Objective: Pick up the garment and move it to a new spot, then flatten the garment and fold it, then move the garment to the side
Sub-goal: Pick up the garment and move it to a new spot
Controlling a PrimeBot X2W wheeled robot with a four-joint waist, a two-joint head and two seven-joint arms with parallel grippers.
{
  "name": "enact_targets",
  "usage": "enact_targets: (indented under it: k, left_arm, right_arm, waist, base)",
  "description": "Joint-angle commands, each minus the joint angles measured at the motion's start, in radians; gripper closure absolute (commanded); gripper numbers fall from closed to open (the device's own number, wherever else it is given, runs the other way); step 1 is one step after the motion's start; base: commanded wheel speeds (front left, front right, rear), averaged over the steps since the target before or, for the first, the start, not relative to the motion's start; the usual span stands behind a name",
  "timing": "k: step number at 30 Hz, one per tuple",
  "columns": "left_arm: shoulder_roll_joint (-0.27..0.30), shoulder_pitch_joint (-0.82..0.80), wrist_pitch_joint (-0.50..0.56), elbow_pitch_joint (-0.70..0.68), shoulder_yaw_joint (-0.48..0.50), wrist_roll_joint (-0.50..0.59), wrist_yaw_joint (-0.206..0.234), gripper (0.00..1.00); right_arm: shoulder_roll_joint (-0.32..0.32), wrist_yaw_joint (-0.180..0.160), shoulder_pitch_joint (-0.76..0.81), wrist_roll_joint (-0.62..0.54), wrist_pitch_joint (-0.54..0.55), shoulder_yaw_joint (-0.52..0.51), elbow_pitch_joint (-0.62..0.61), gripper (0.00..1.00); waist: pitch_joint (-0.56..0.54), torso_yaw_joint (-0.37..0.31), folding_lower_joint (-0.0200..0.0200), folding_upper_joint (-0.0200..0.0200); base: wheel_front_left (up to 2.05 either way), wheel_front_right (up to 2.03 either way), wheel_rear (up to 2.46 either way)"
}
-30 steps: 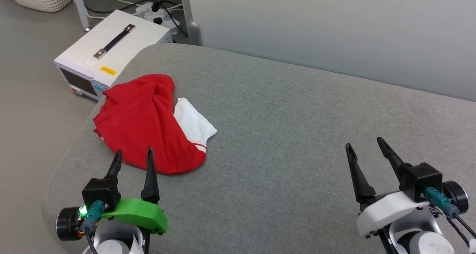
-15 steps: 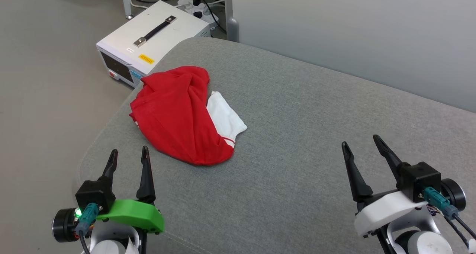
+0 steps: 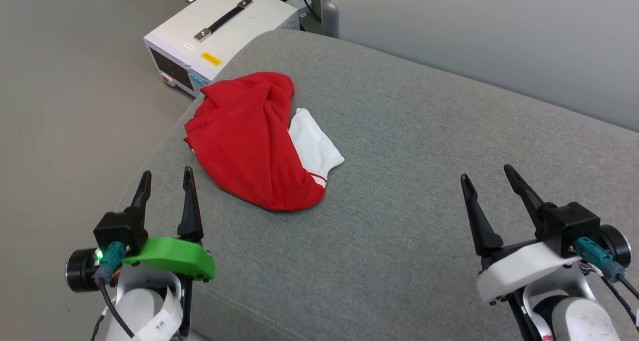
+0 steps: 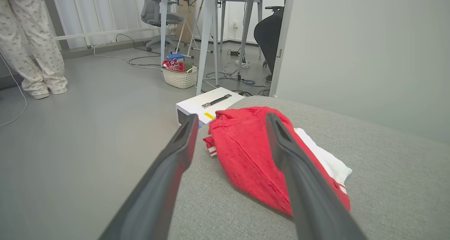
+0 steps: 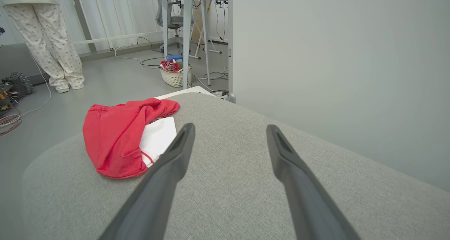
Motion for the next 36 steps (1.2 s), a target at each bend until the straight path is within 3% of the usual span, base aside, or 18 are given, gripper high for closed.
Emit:
enact_targets:
  k: [1, 9, 15, 27, 31, 36]
  left_arm:
    - [0.013, -0.041, -0.012, 0.021, -0.002, -0.006, -0.010, 0.00]
    - [0.105, -0.270, 0.063, 0.182, -0.025, -0.037, -0.052, 0.00]
    - [0.198, -0.466, 0.183, 0.335, -0.064, -0.130, -0.073, 0.00]
    - [0.459, -0.712, 0.561, 0.535, -0.369, -0.560, -0.087, 0.00]
    - [0.503, -0.726, 0.667, 0.593, -0.438, -0.670, -0.090, 0.00]
    - [0.502, -0.692, 0.777, 0.659, -0.486, -0.758, -0.090, 0.00]
  right_arm:
    - [-0.007, 0.005, -0.023, 0.003, 0.006, 0.002, -0.013, 0.00]
    - [-0.051, 0.006, -0.101, -0.007, 0.044, 0.013, -0.065, 0.00]
    - [-0.088, 0.006, -0.178, 0.001, 0.069, 0.022, -0.106, 0.00]
    - [-0.096, 0.007, -0.267, 0.021, 0.067, 0.027, -0.144, 0.00]
    - [-0.091, 0.007, -0.284, 0.028, 0.058, 0.030, -0.145, 0.00]
    - [-0.088, 0.007, -0.292, 0.035, 0.044, 0.033, -0.135, 0.00]
  waist:
    - [0.029, -0.013, -0.0001, 0.0000]
    - [0.138, -0.077, -0.0001, 0.0000]
    - [0.247, -0.144, -0.0001, 0.0000]
    - [0.455, -0.258, -0.0001, 0.0000]
    - [0.502, -0.278, -0.0001, 0.0000]
    - [0.518, -0.294, -0.0001, 0.0000]
  base:
    - [0.00, 0.00, 0.00]
    - [0.00, 0.00, 0.00]
    - [0.00, 0.00, 0.00]
    - [0.00, 0.00, 0.00]
    - [0.00, 0.00, 0.00]
    - [0.00, 0.00, 0.00]
